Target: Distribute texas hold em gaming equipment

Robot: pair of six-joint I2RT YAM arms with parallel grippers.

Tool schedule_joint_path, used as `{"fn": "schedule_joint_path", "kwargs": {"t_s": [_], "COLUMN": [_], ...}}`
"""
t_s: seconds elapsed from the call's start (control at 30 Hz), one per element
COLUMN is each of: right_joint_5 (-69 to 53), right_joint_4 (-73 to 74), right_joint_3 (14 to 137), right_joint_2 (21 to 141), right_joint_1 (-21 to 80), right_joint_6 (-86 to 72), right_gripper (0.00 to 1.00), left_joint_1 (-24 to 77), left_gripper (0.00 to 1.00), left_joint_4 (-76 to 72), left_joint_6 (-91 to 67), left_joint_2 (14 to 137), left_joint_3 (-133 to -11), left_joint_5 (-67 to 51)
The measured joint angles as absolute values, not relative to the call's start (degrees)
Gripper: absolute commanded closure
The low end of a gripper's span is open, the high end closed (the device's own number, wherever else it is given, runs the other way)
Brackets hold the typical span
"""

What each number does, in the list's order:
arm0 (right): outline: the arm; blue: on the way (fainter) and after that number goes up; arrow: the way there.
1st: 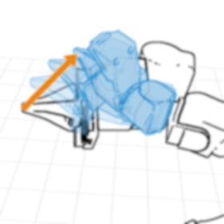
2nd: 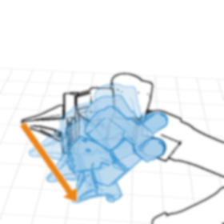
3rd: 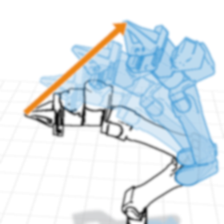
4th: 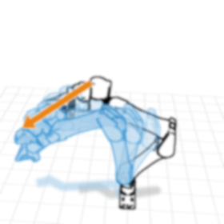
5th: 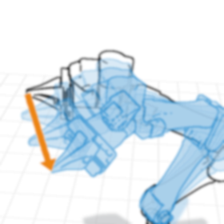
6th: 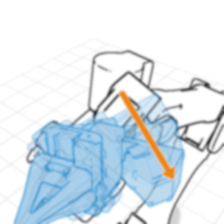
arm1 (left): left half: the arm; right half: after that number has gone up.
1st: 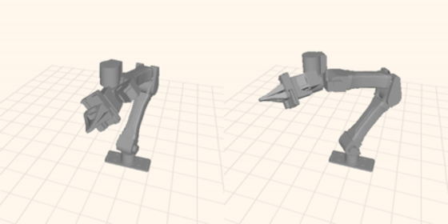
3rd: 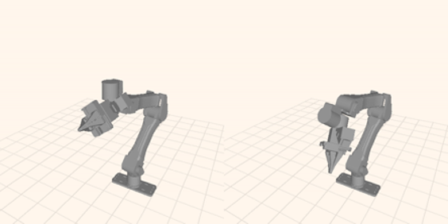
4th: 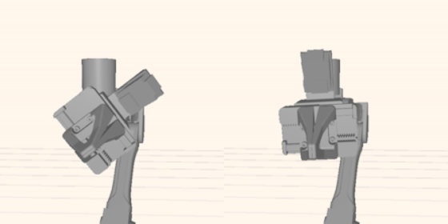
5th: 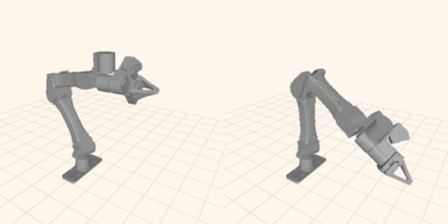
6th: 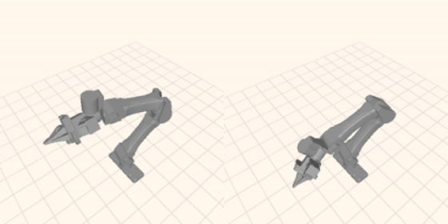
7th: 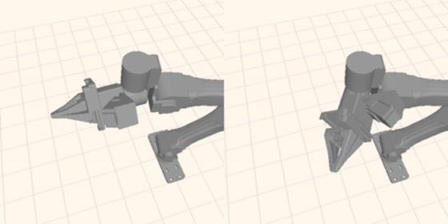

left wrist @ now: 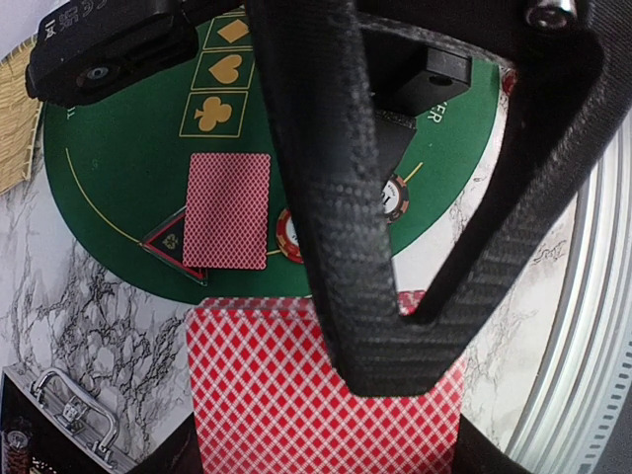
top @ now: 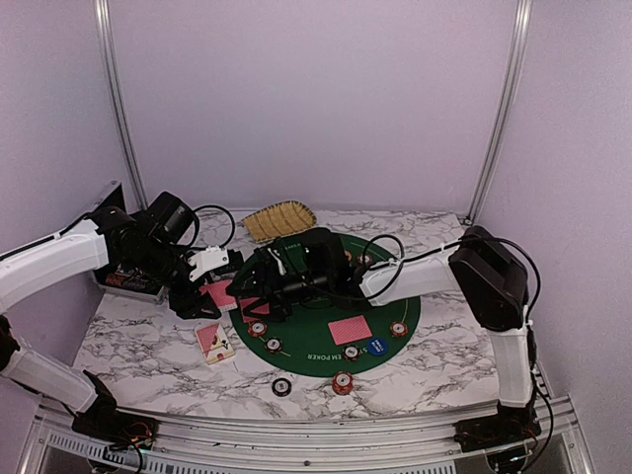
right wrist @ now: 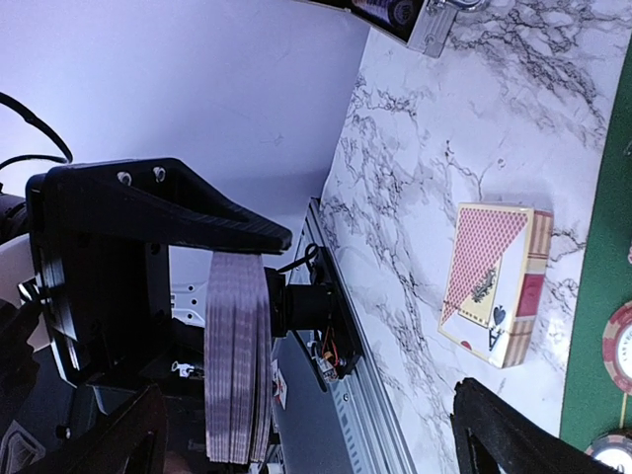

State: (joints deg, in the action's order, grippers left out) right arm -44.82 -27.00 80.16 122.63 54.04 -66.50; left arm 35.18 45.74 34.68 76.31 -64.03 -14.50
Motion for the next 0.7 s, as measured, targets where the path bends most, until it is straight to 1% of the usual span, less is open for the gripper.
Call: {"fn": "schedule_joint_path", "kwargs": {"t_s": [0.3, 0.7], "right_joint_5": [-45.67, -46.17], "right_joint_4": [-28.27, -28.18], "right_joint_3": [86.56, 93.65], "right_joint_2": [127.00, 133.23], "right_joint_1": [54.81, 56.21], "right_joint_6": [-68.23, -70.22], "right_gripper": [0.02, 0.05], "left_joint_1": [35.18, 35.18], "left_gripper": [1.00, 1.00], "left_joint_4": [45.71, 45.71], "left_joint_6": [34.63, 34.46], "left_joint_2": [76.60, 76.60], "left_joint_3": [-64.03, -64.03], "left_joint_5": [-14.50, -14.52]}}
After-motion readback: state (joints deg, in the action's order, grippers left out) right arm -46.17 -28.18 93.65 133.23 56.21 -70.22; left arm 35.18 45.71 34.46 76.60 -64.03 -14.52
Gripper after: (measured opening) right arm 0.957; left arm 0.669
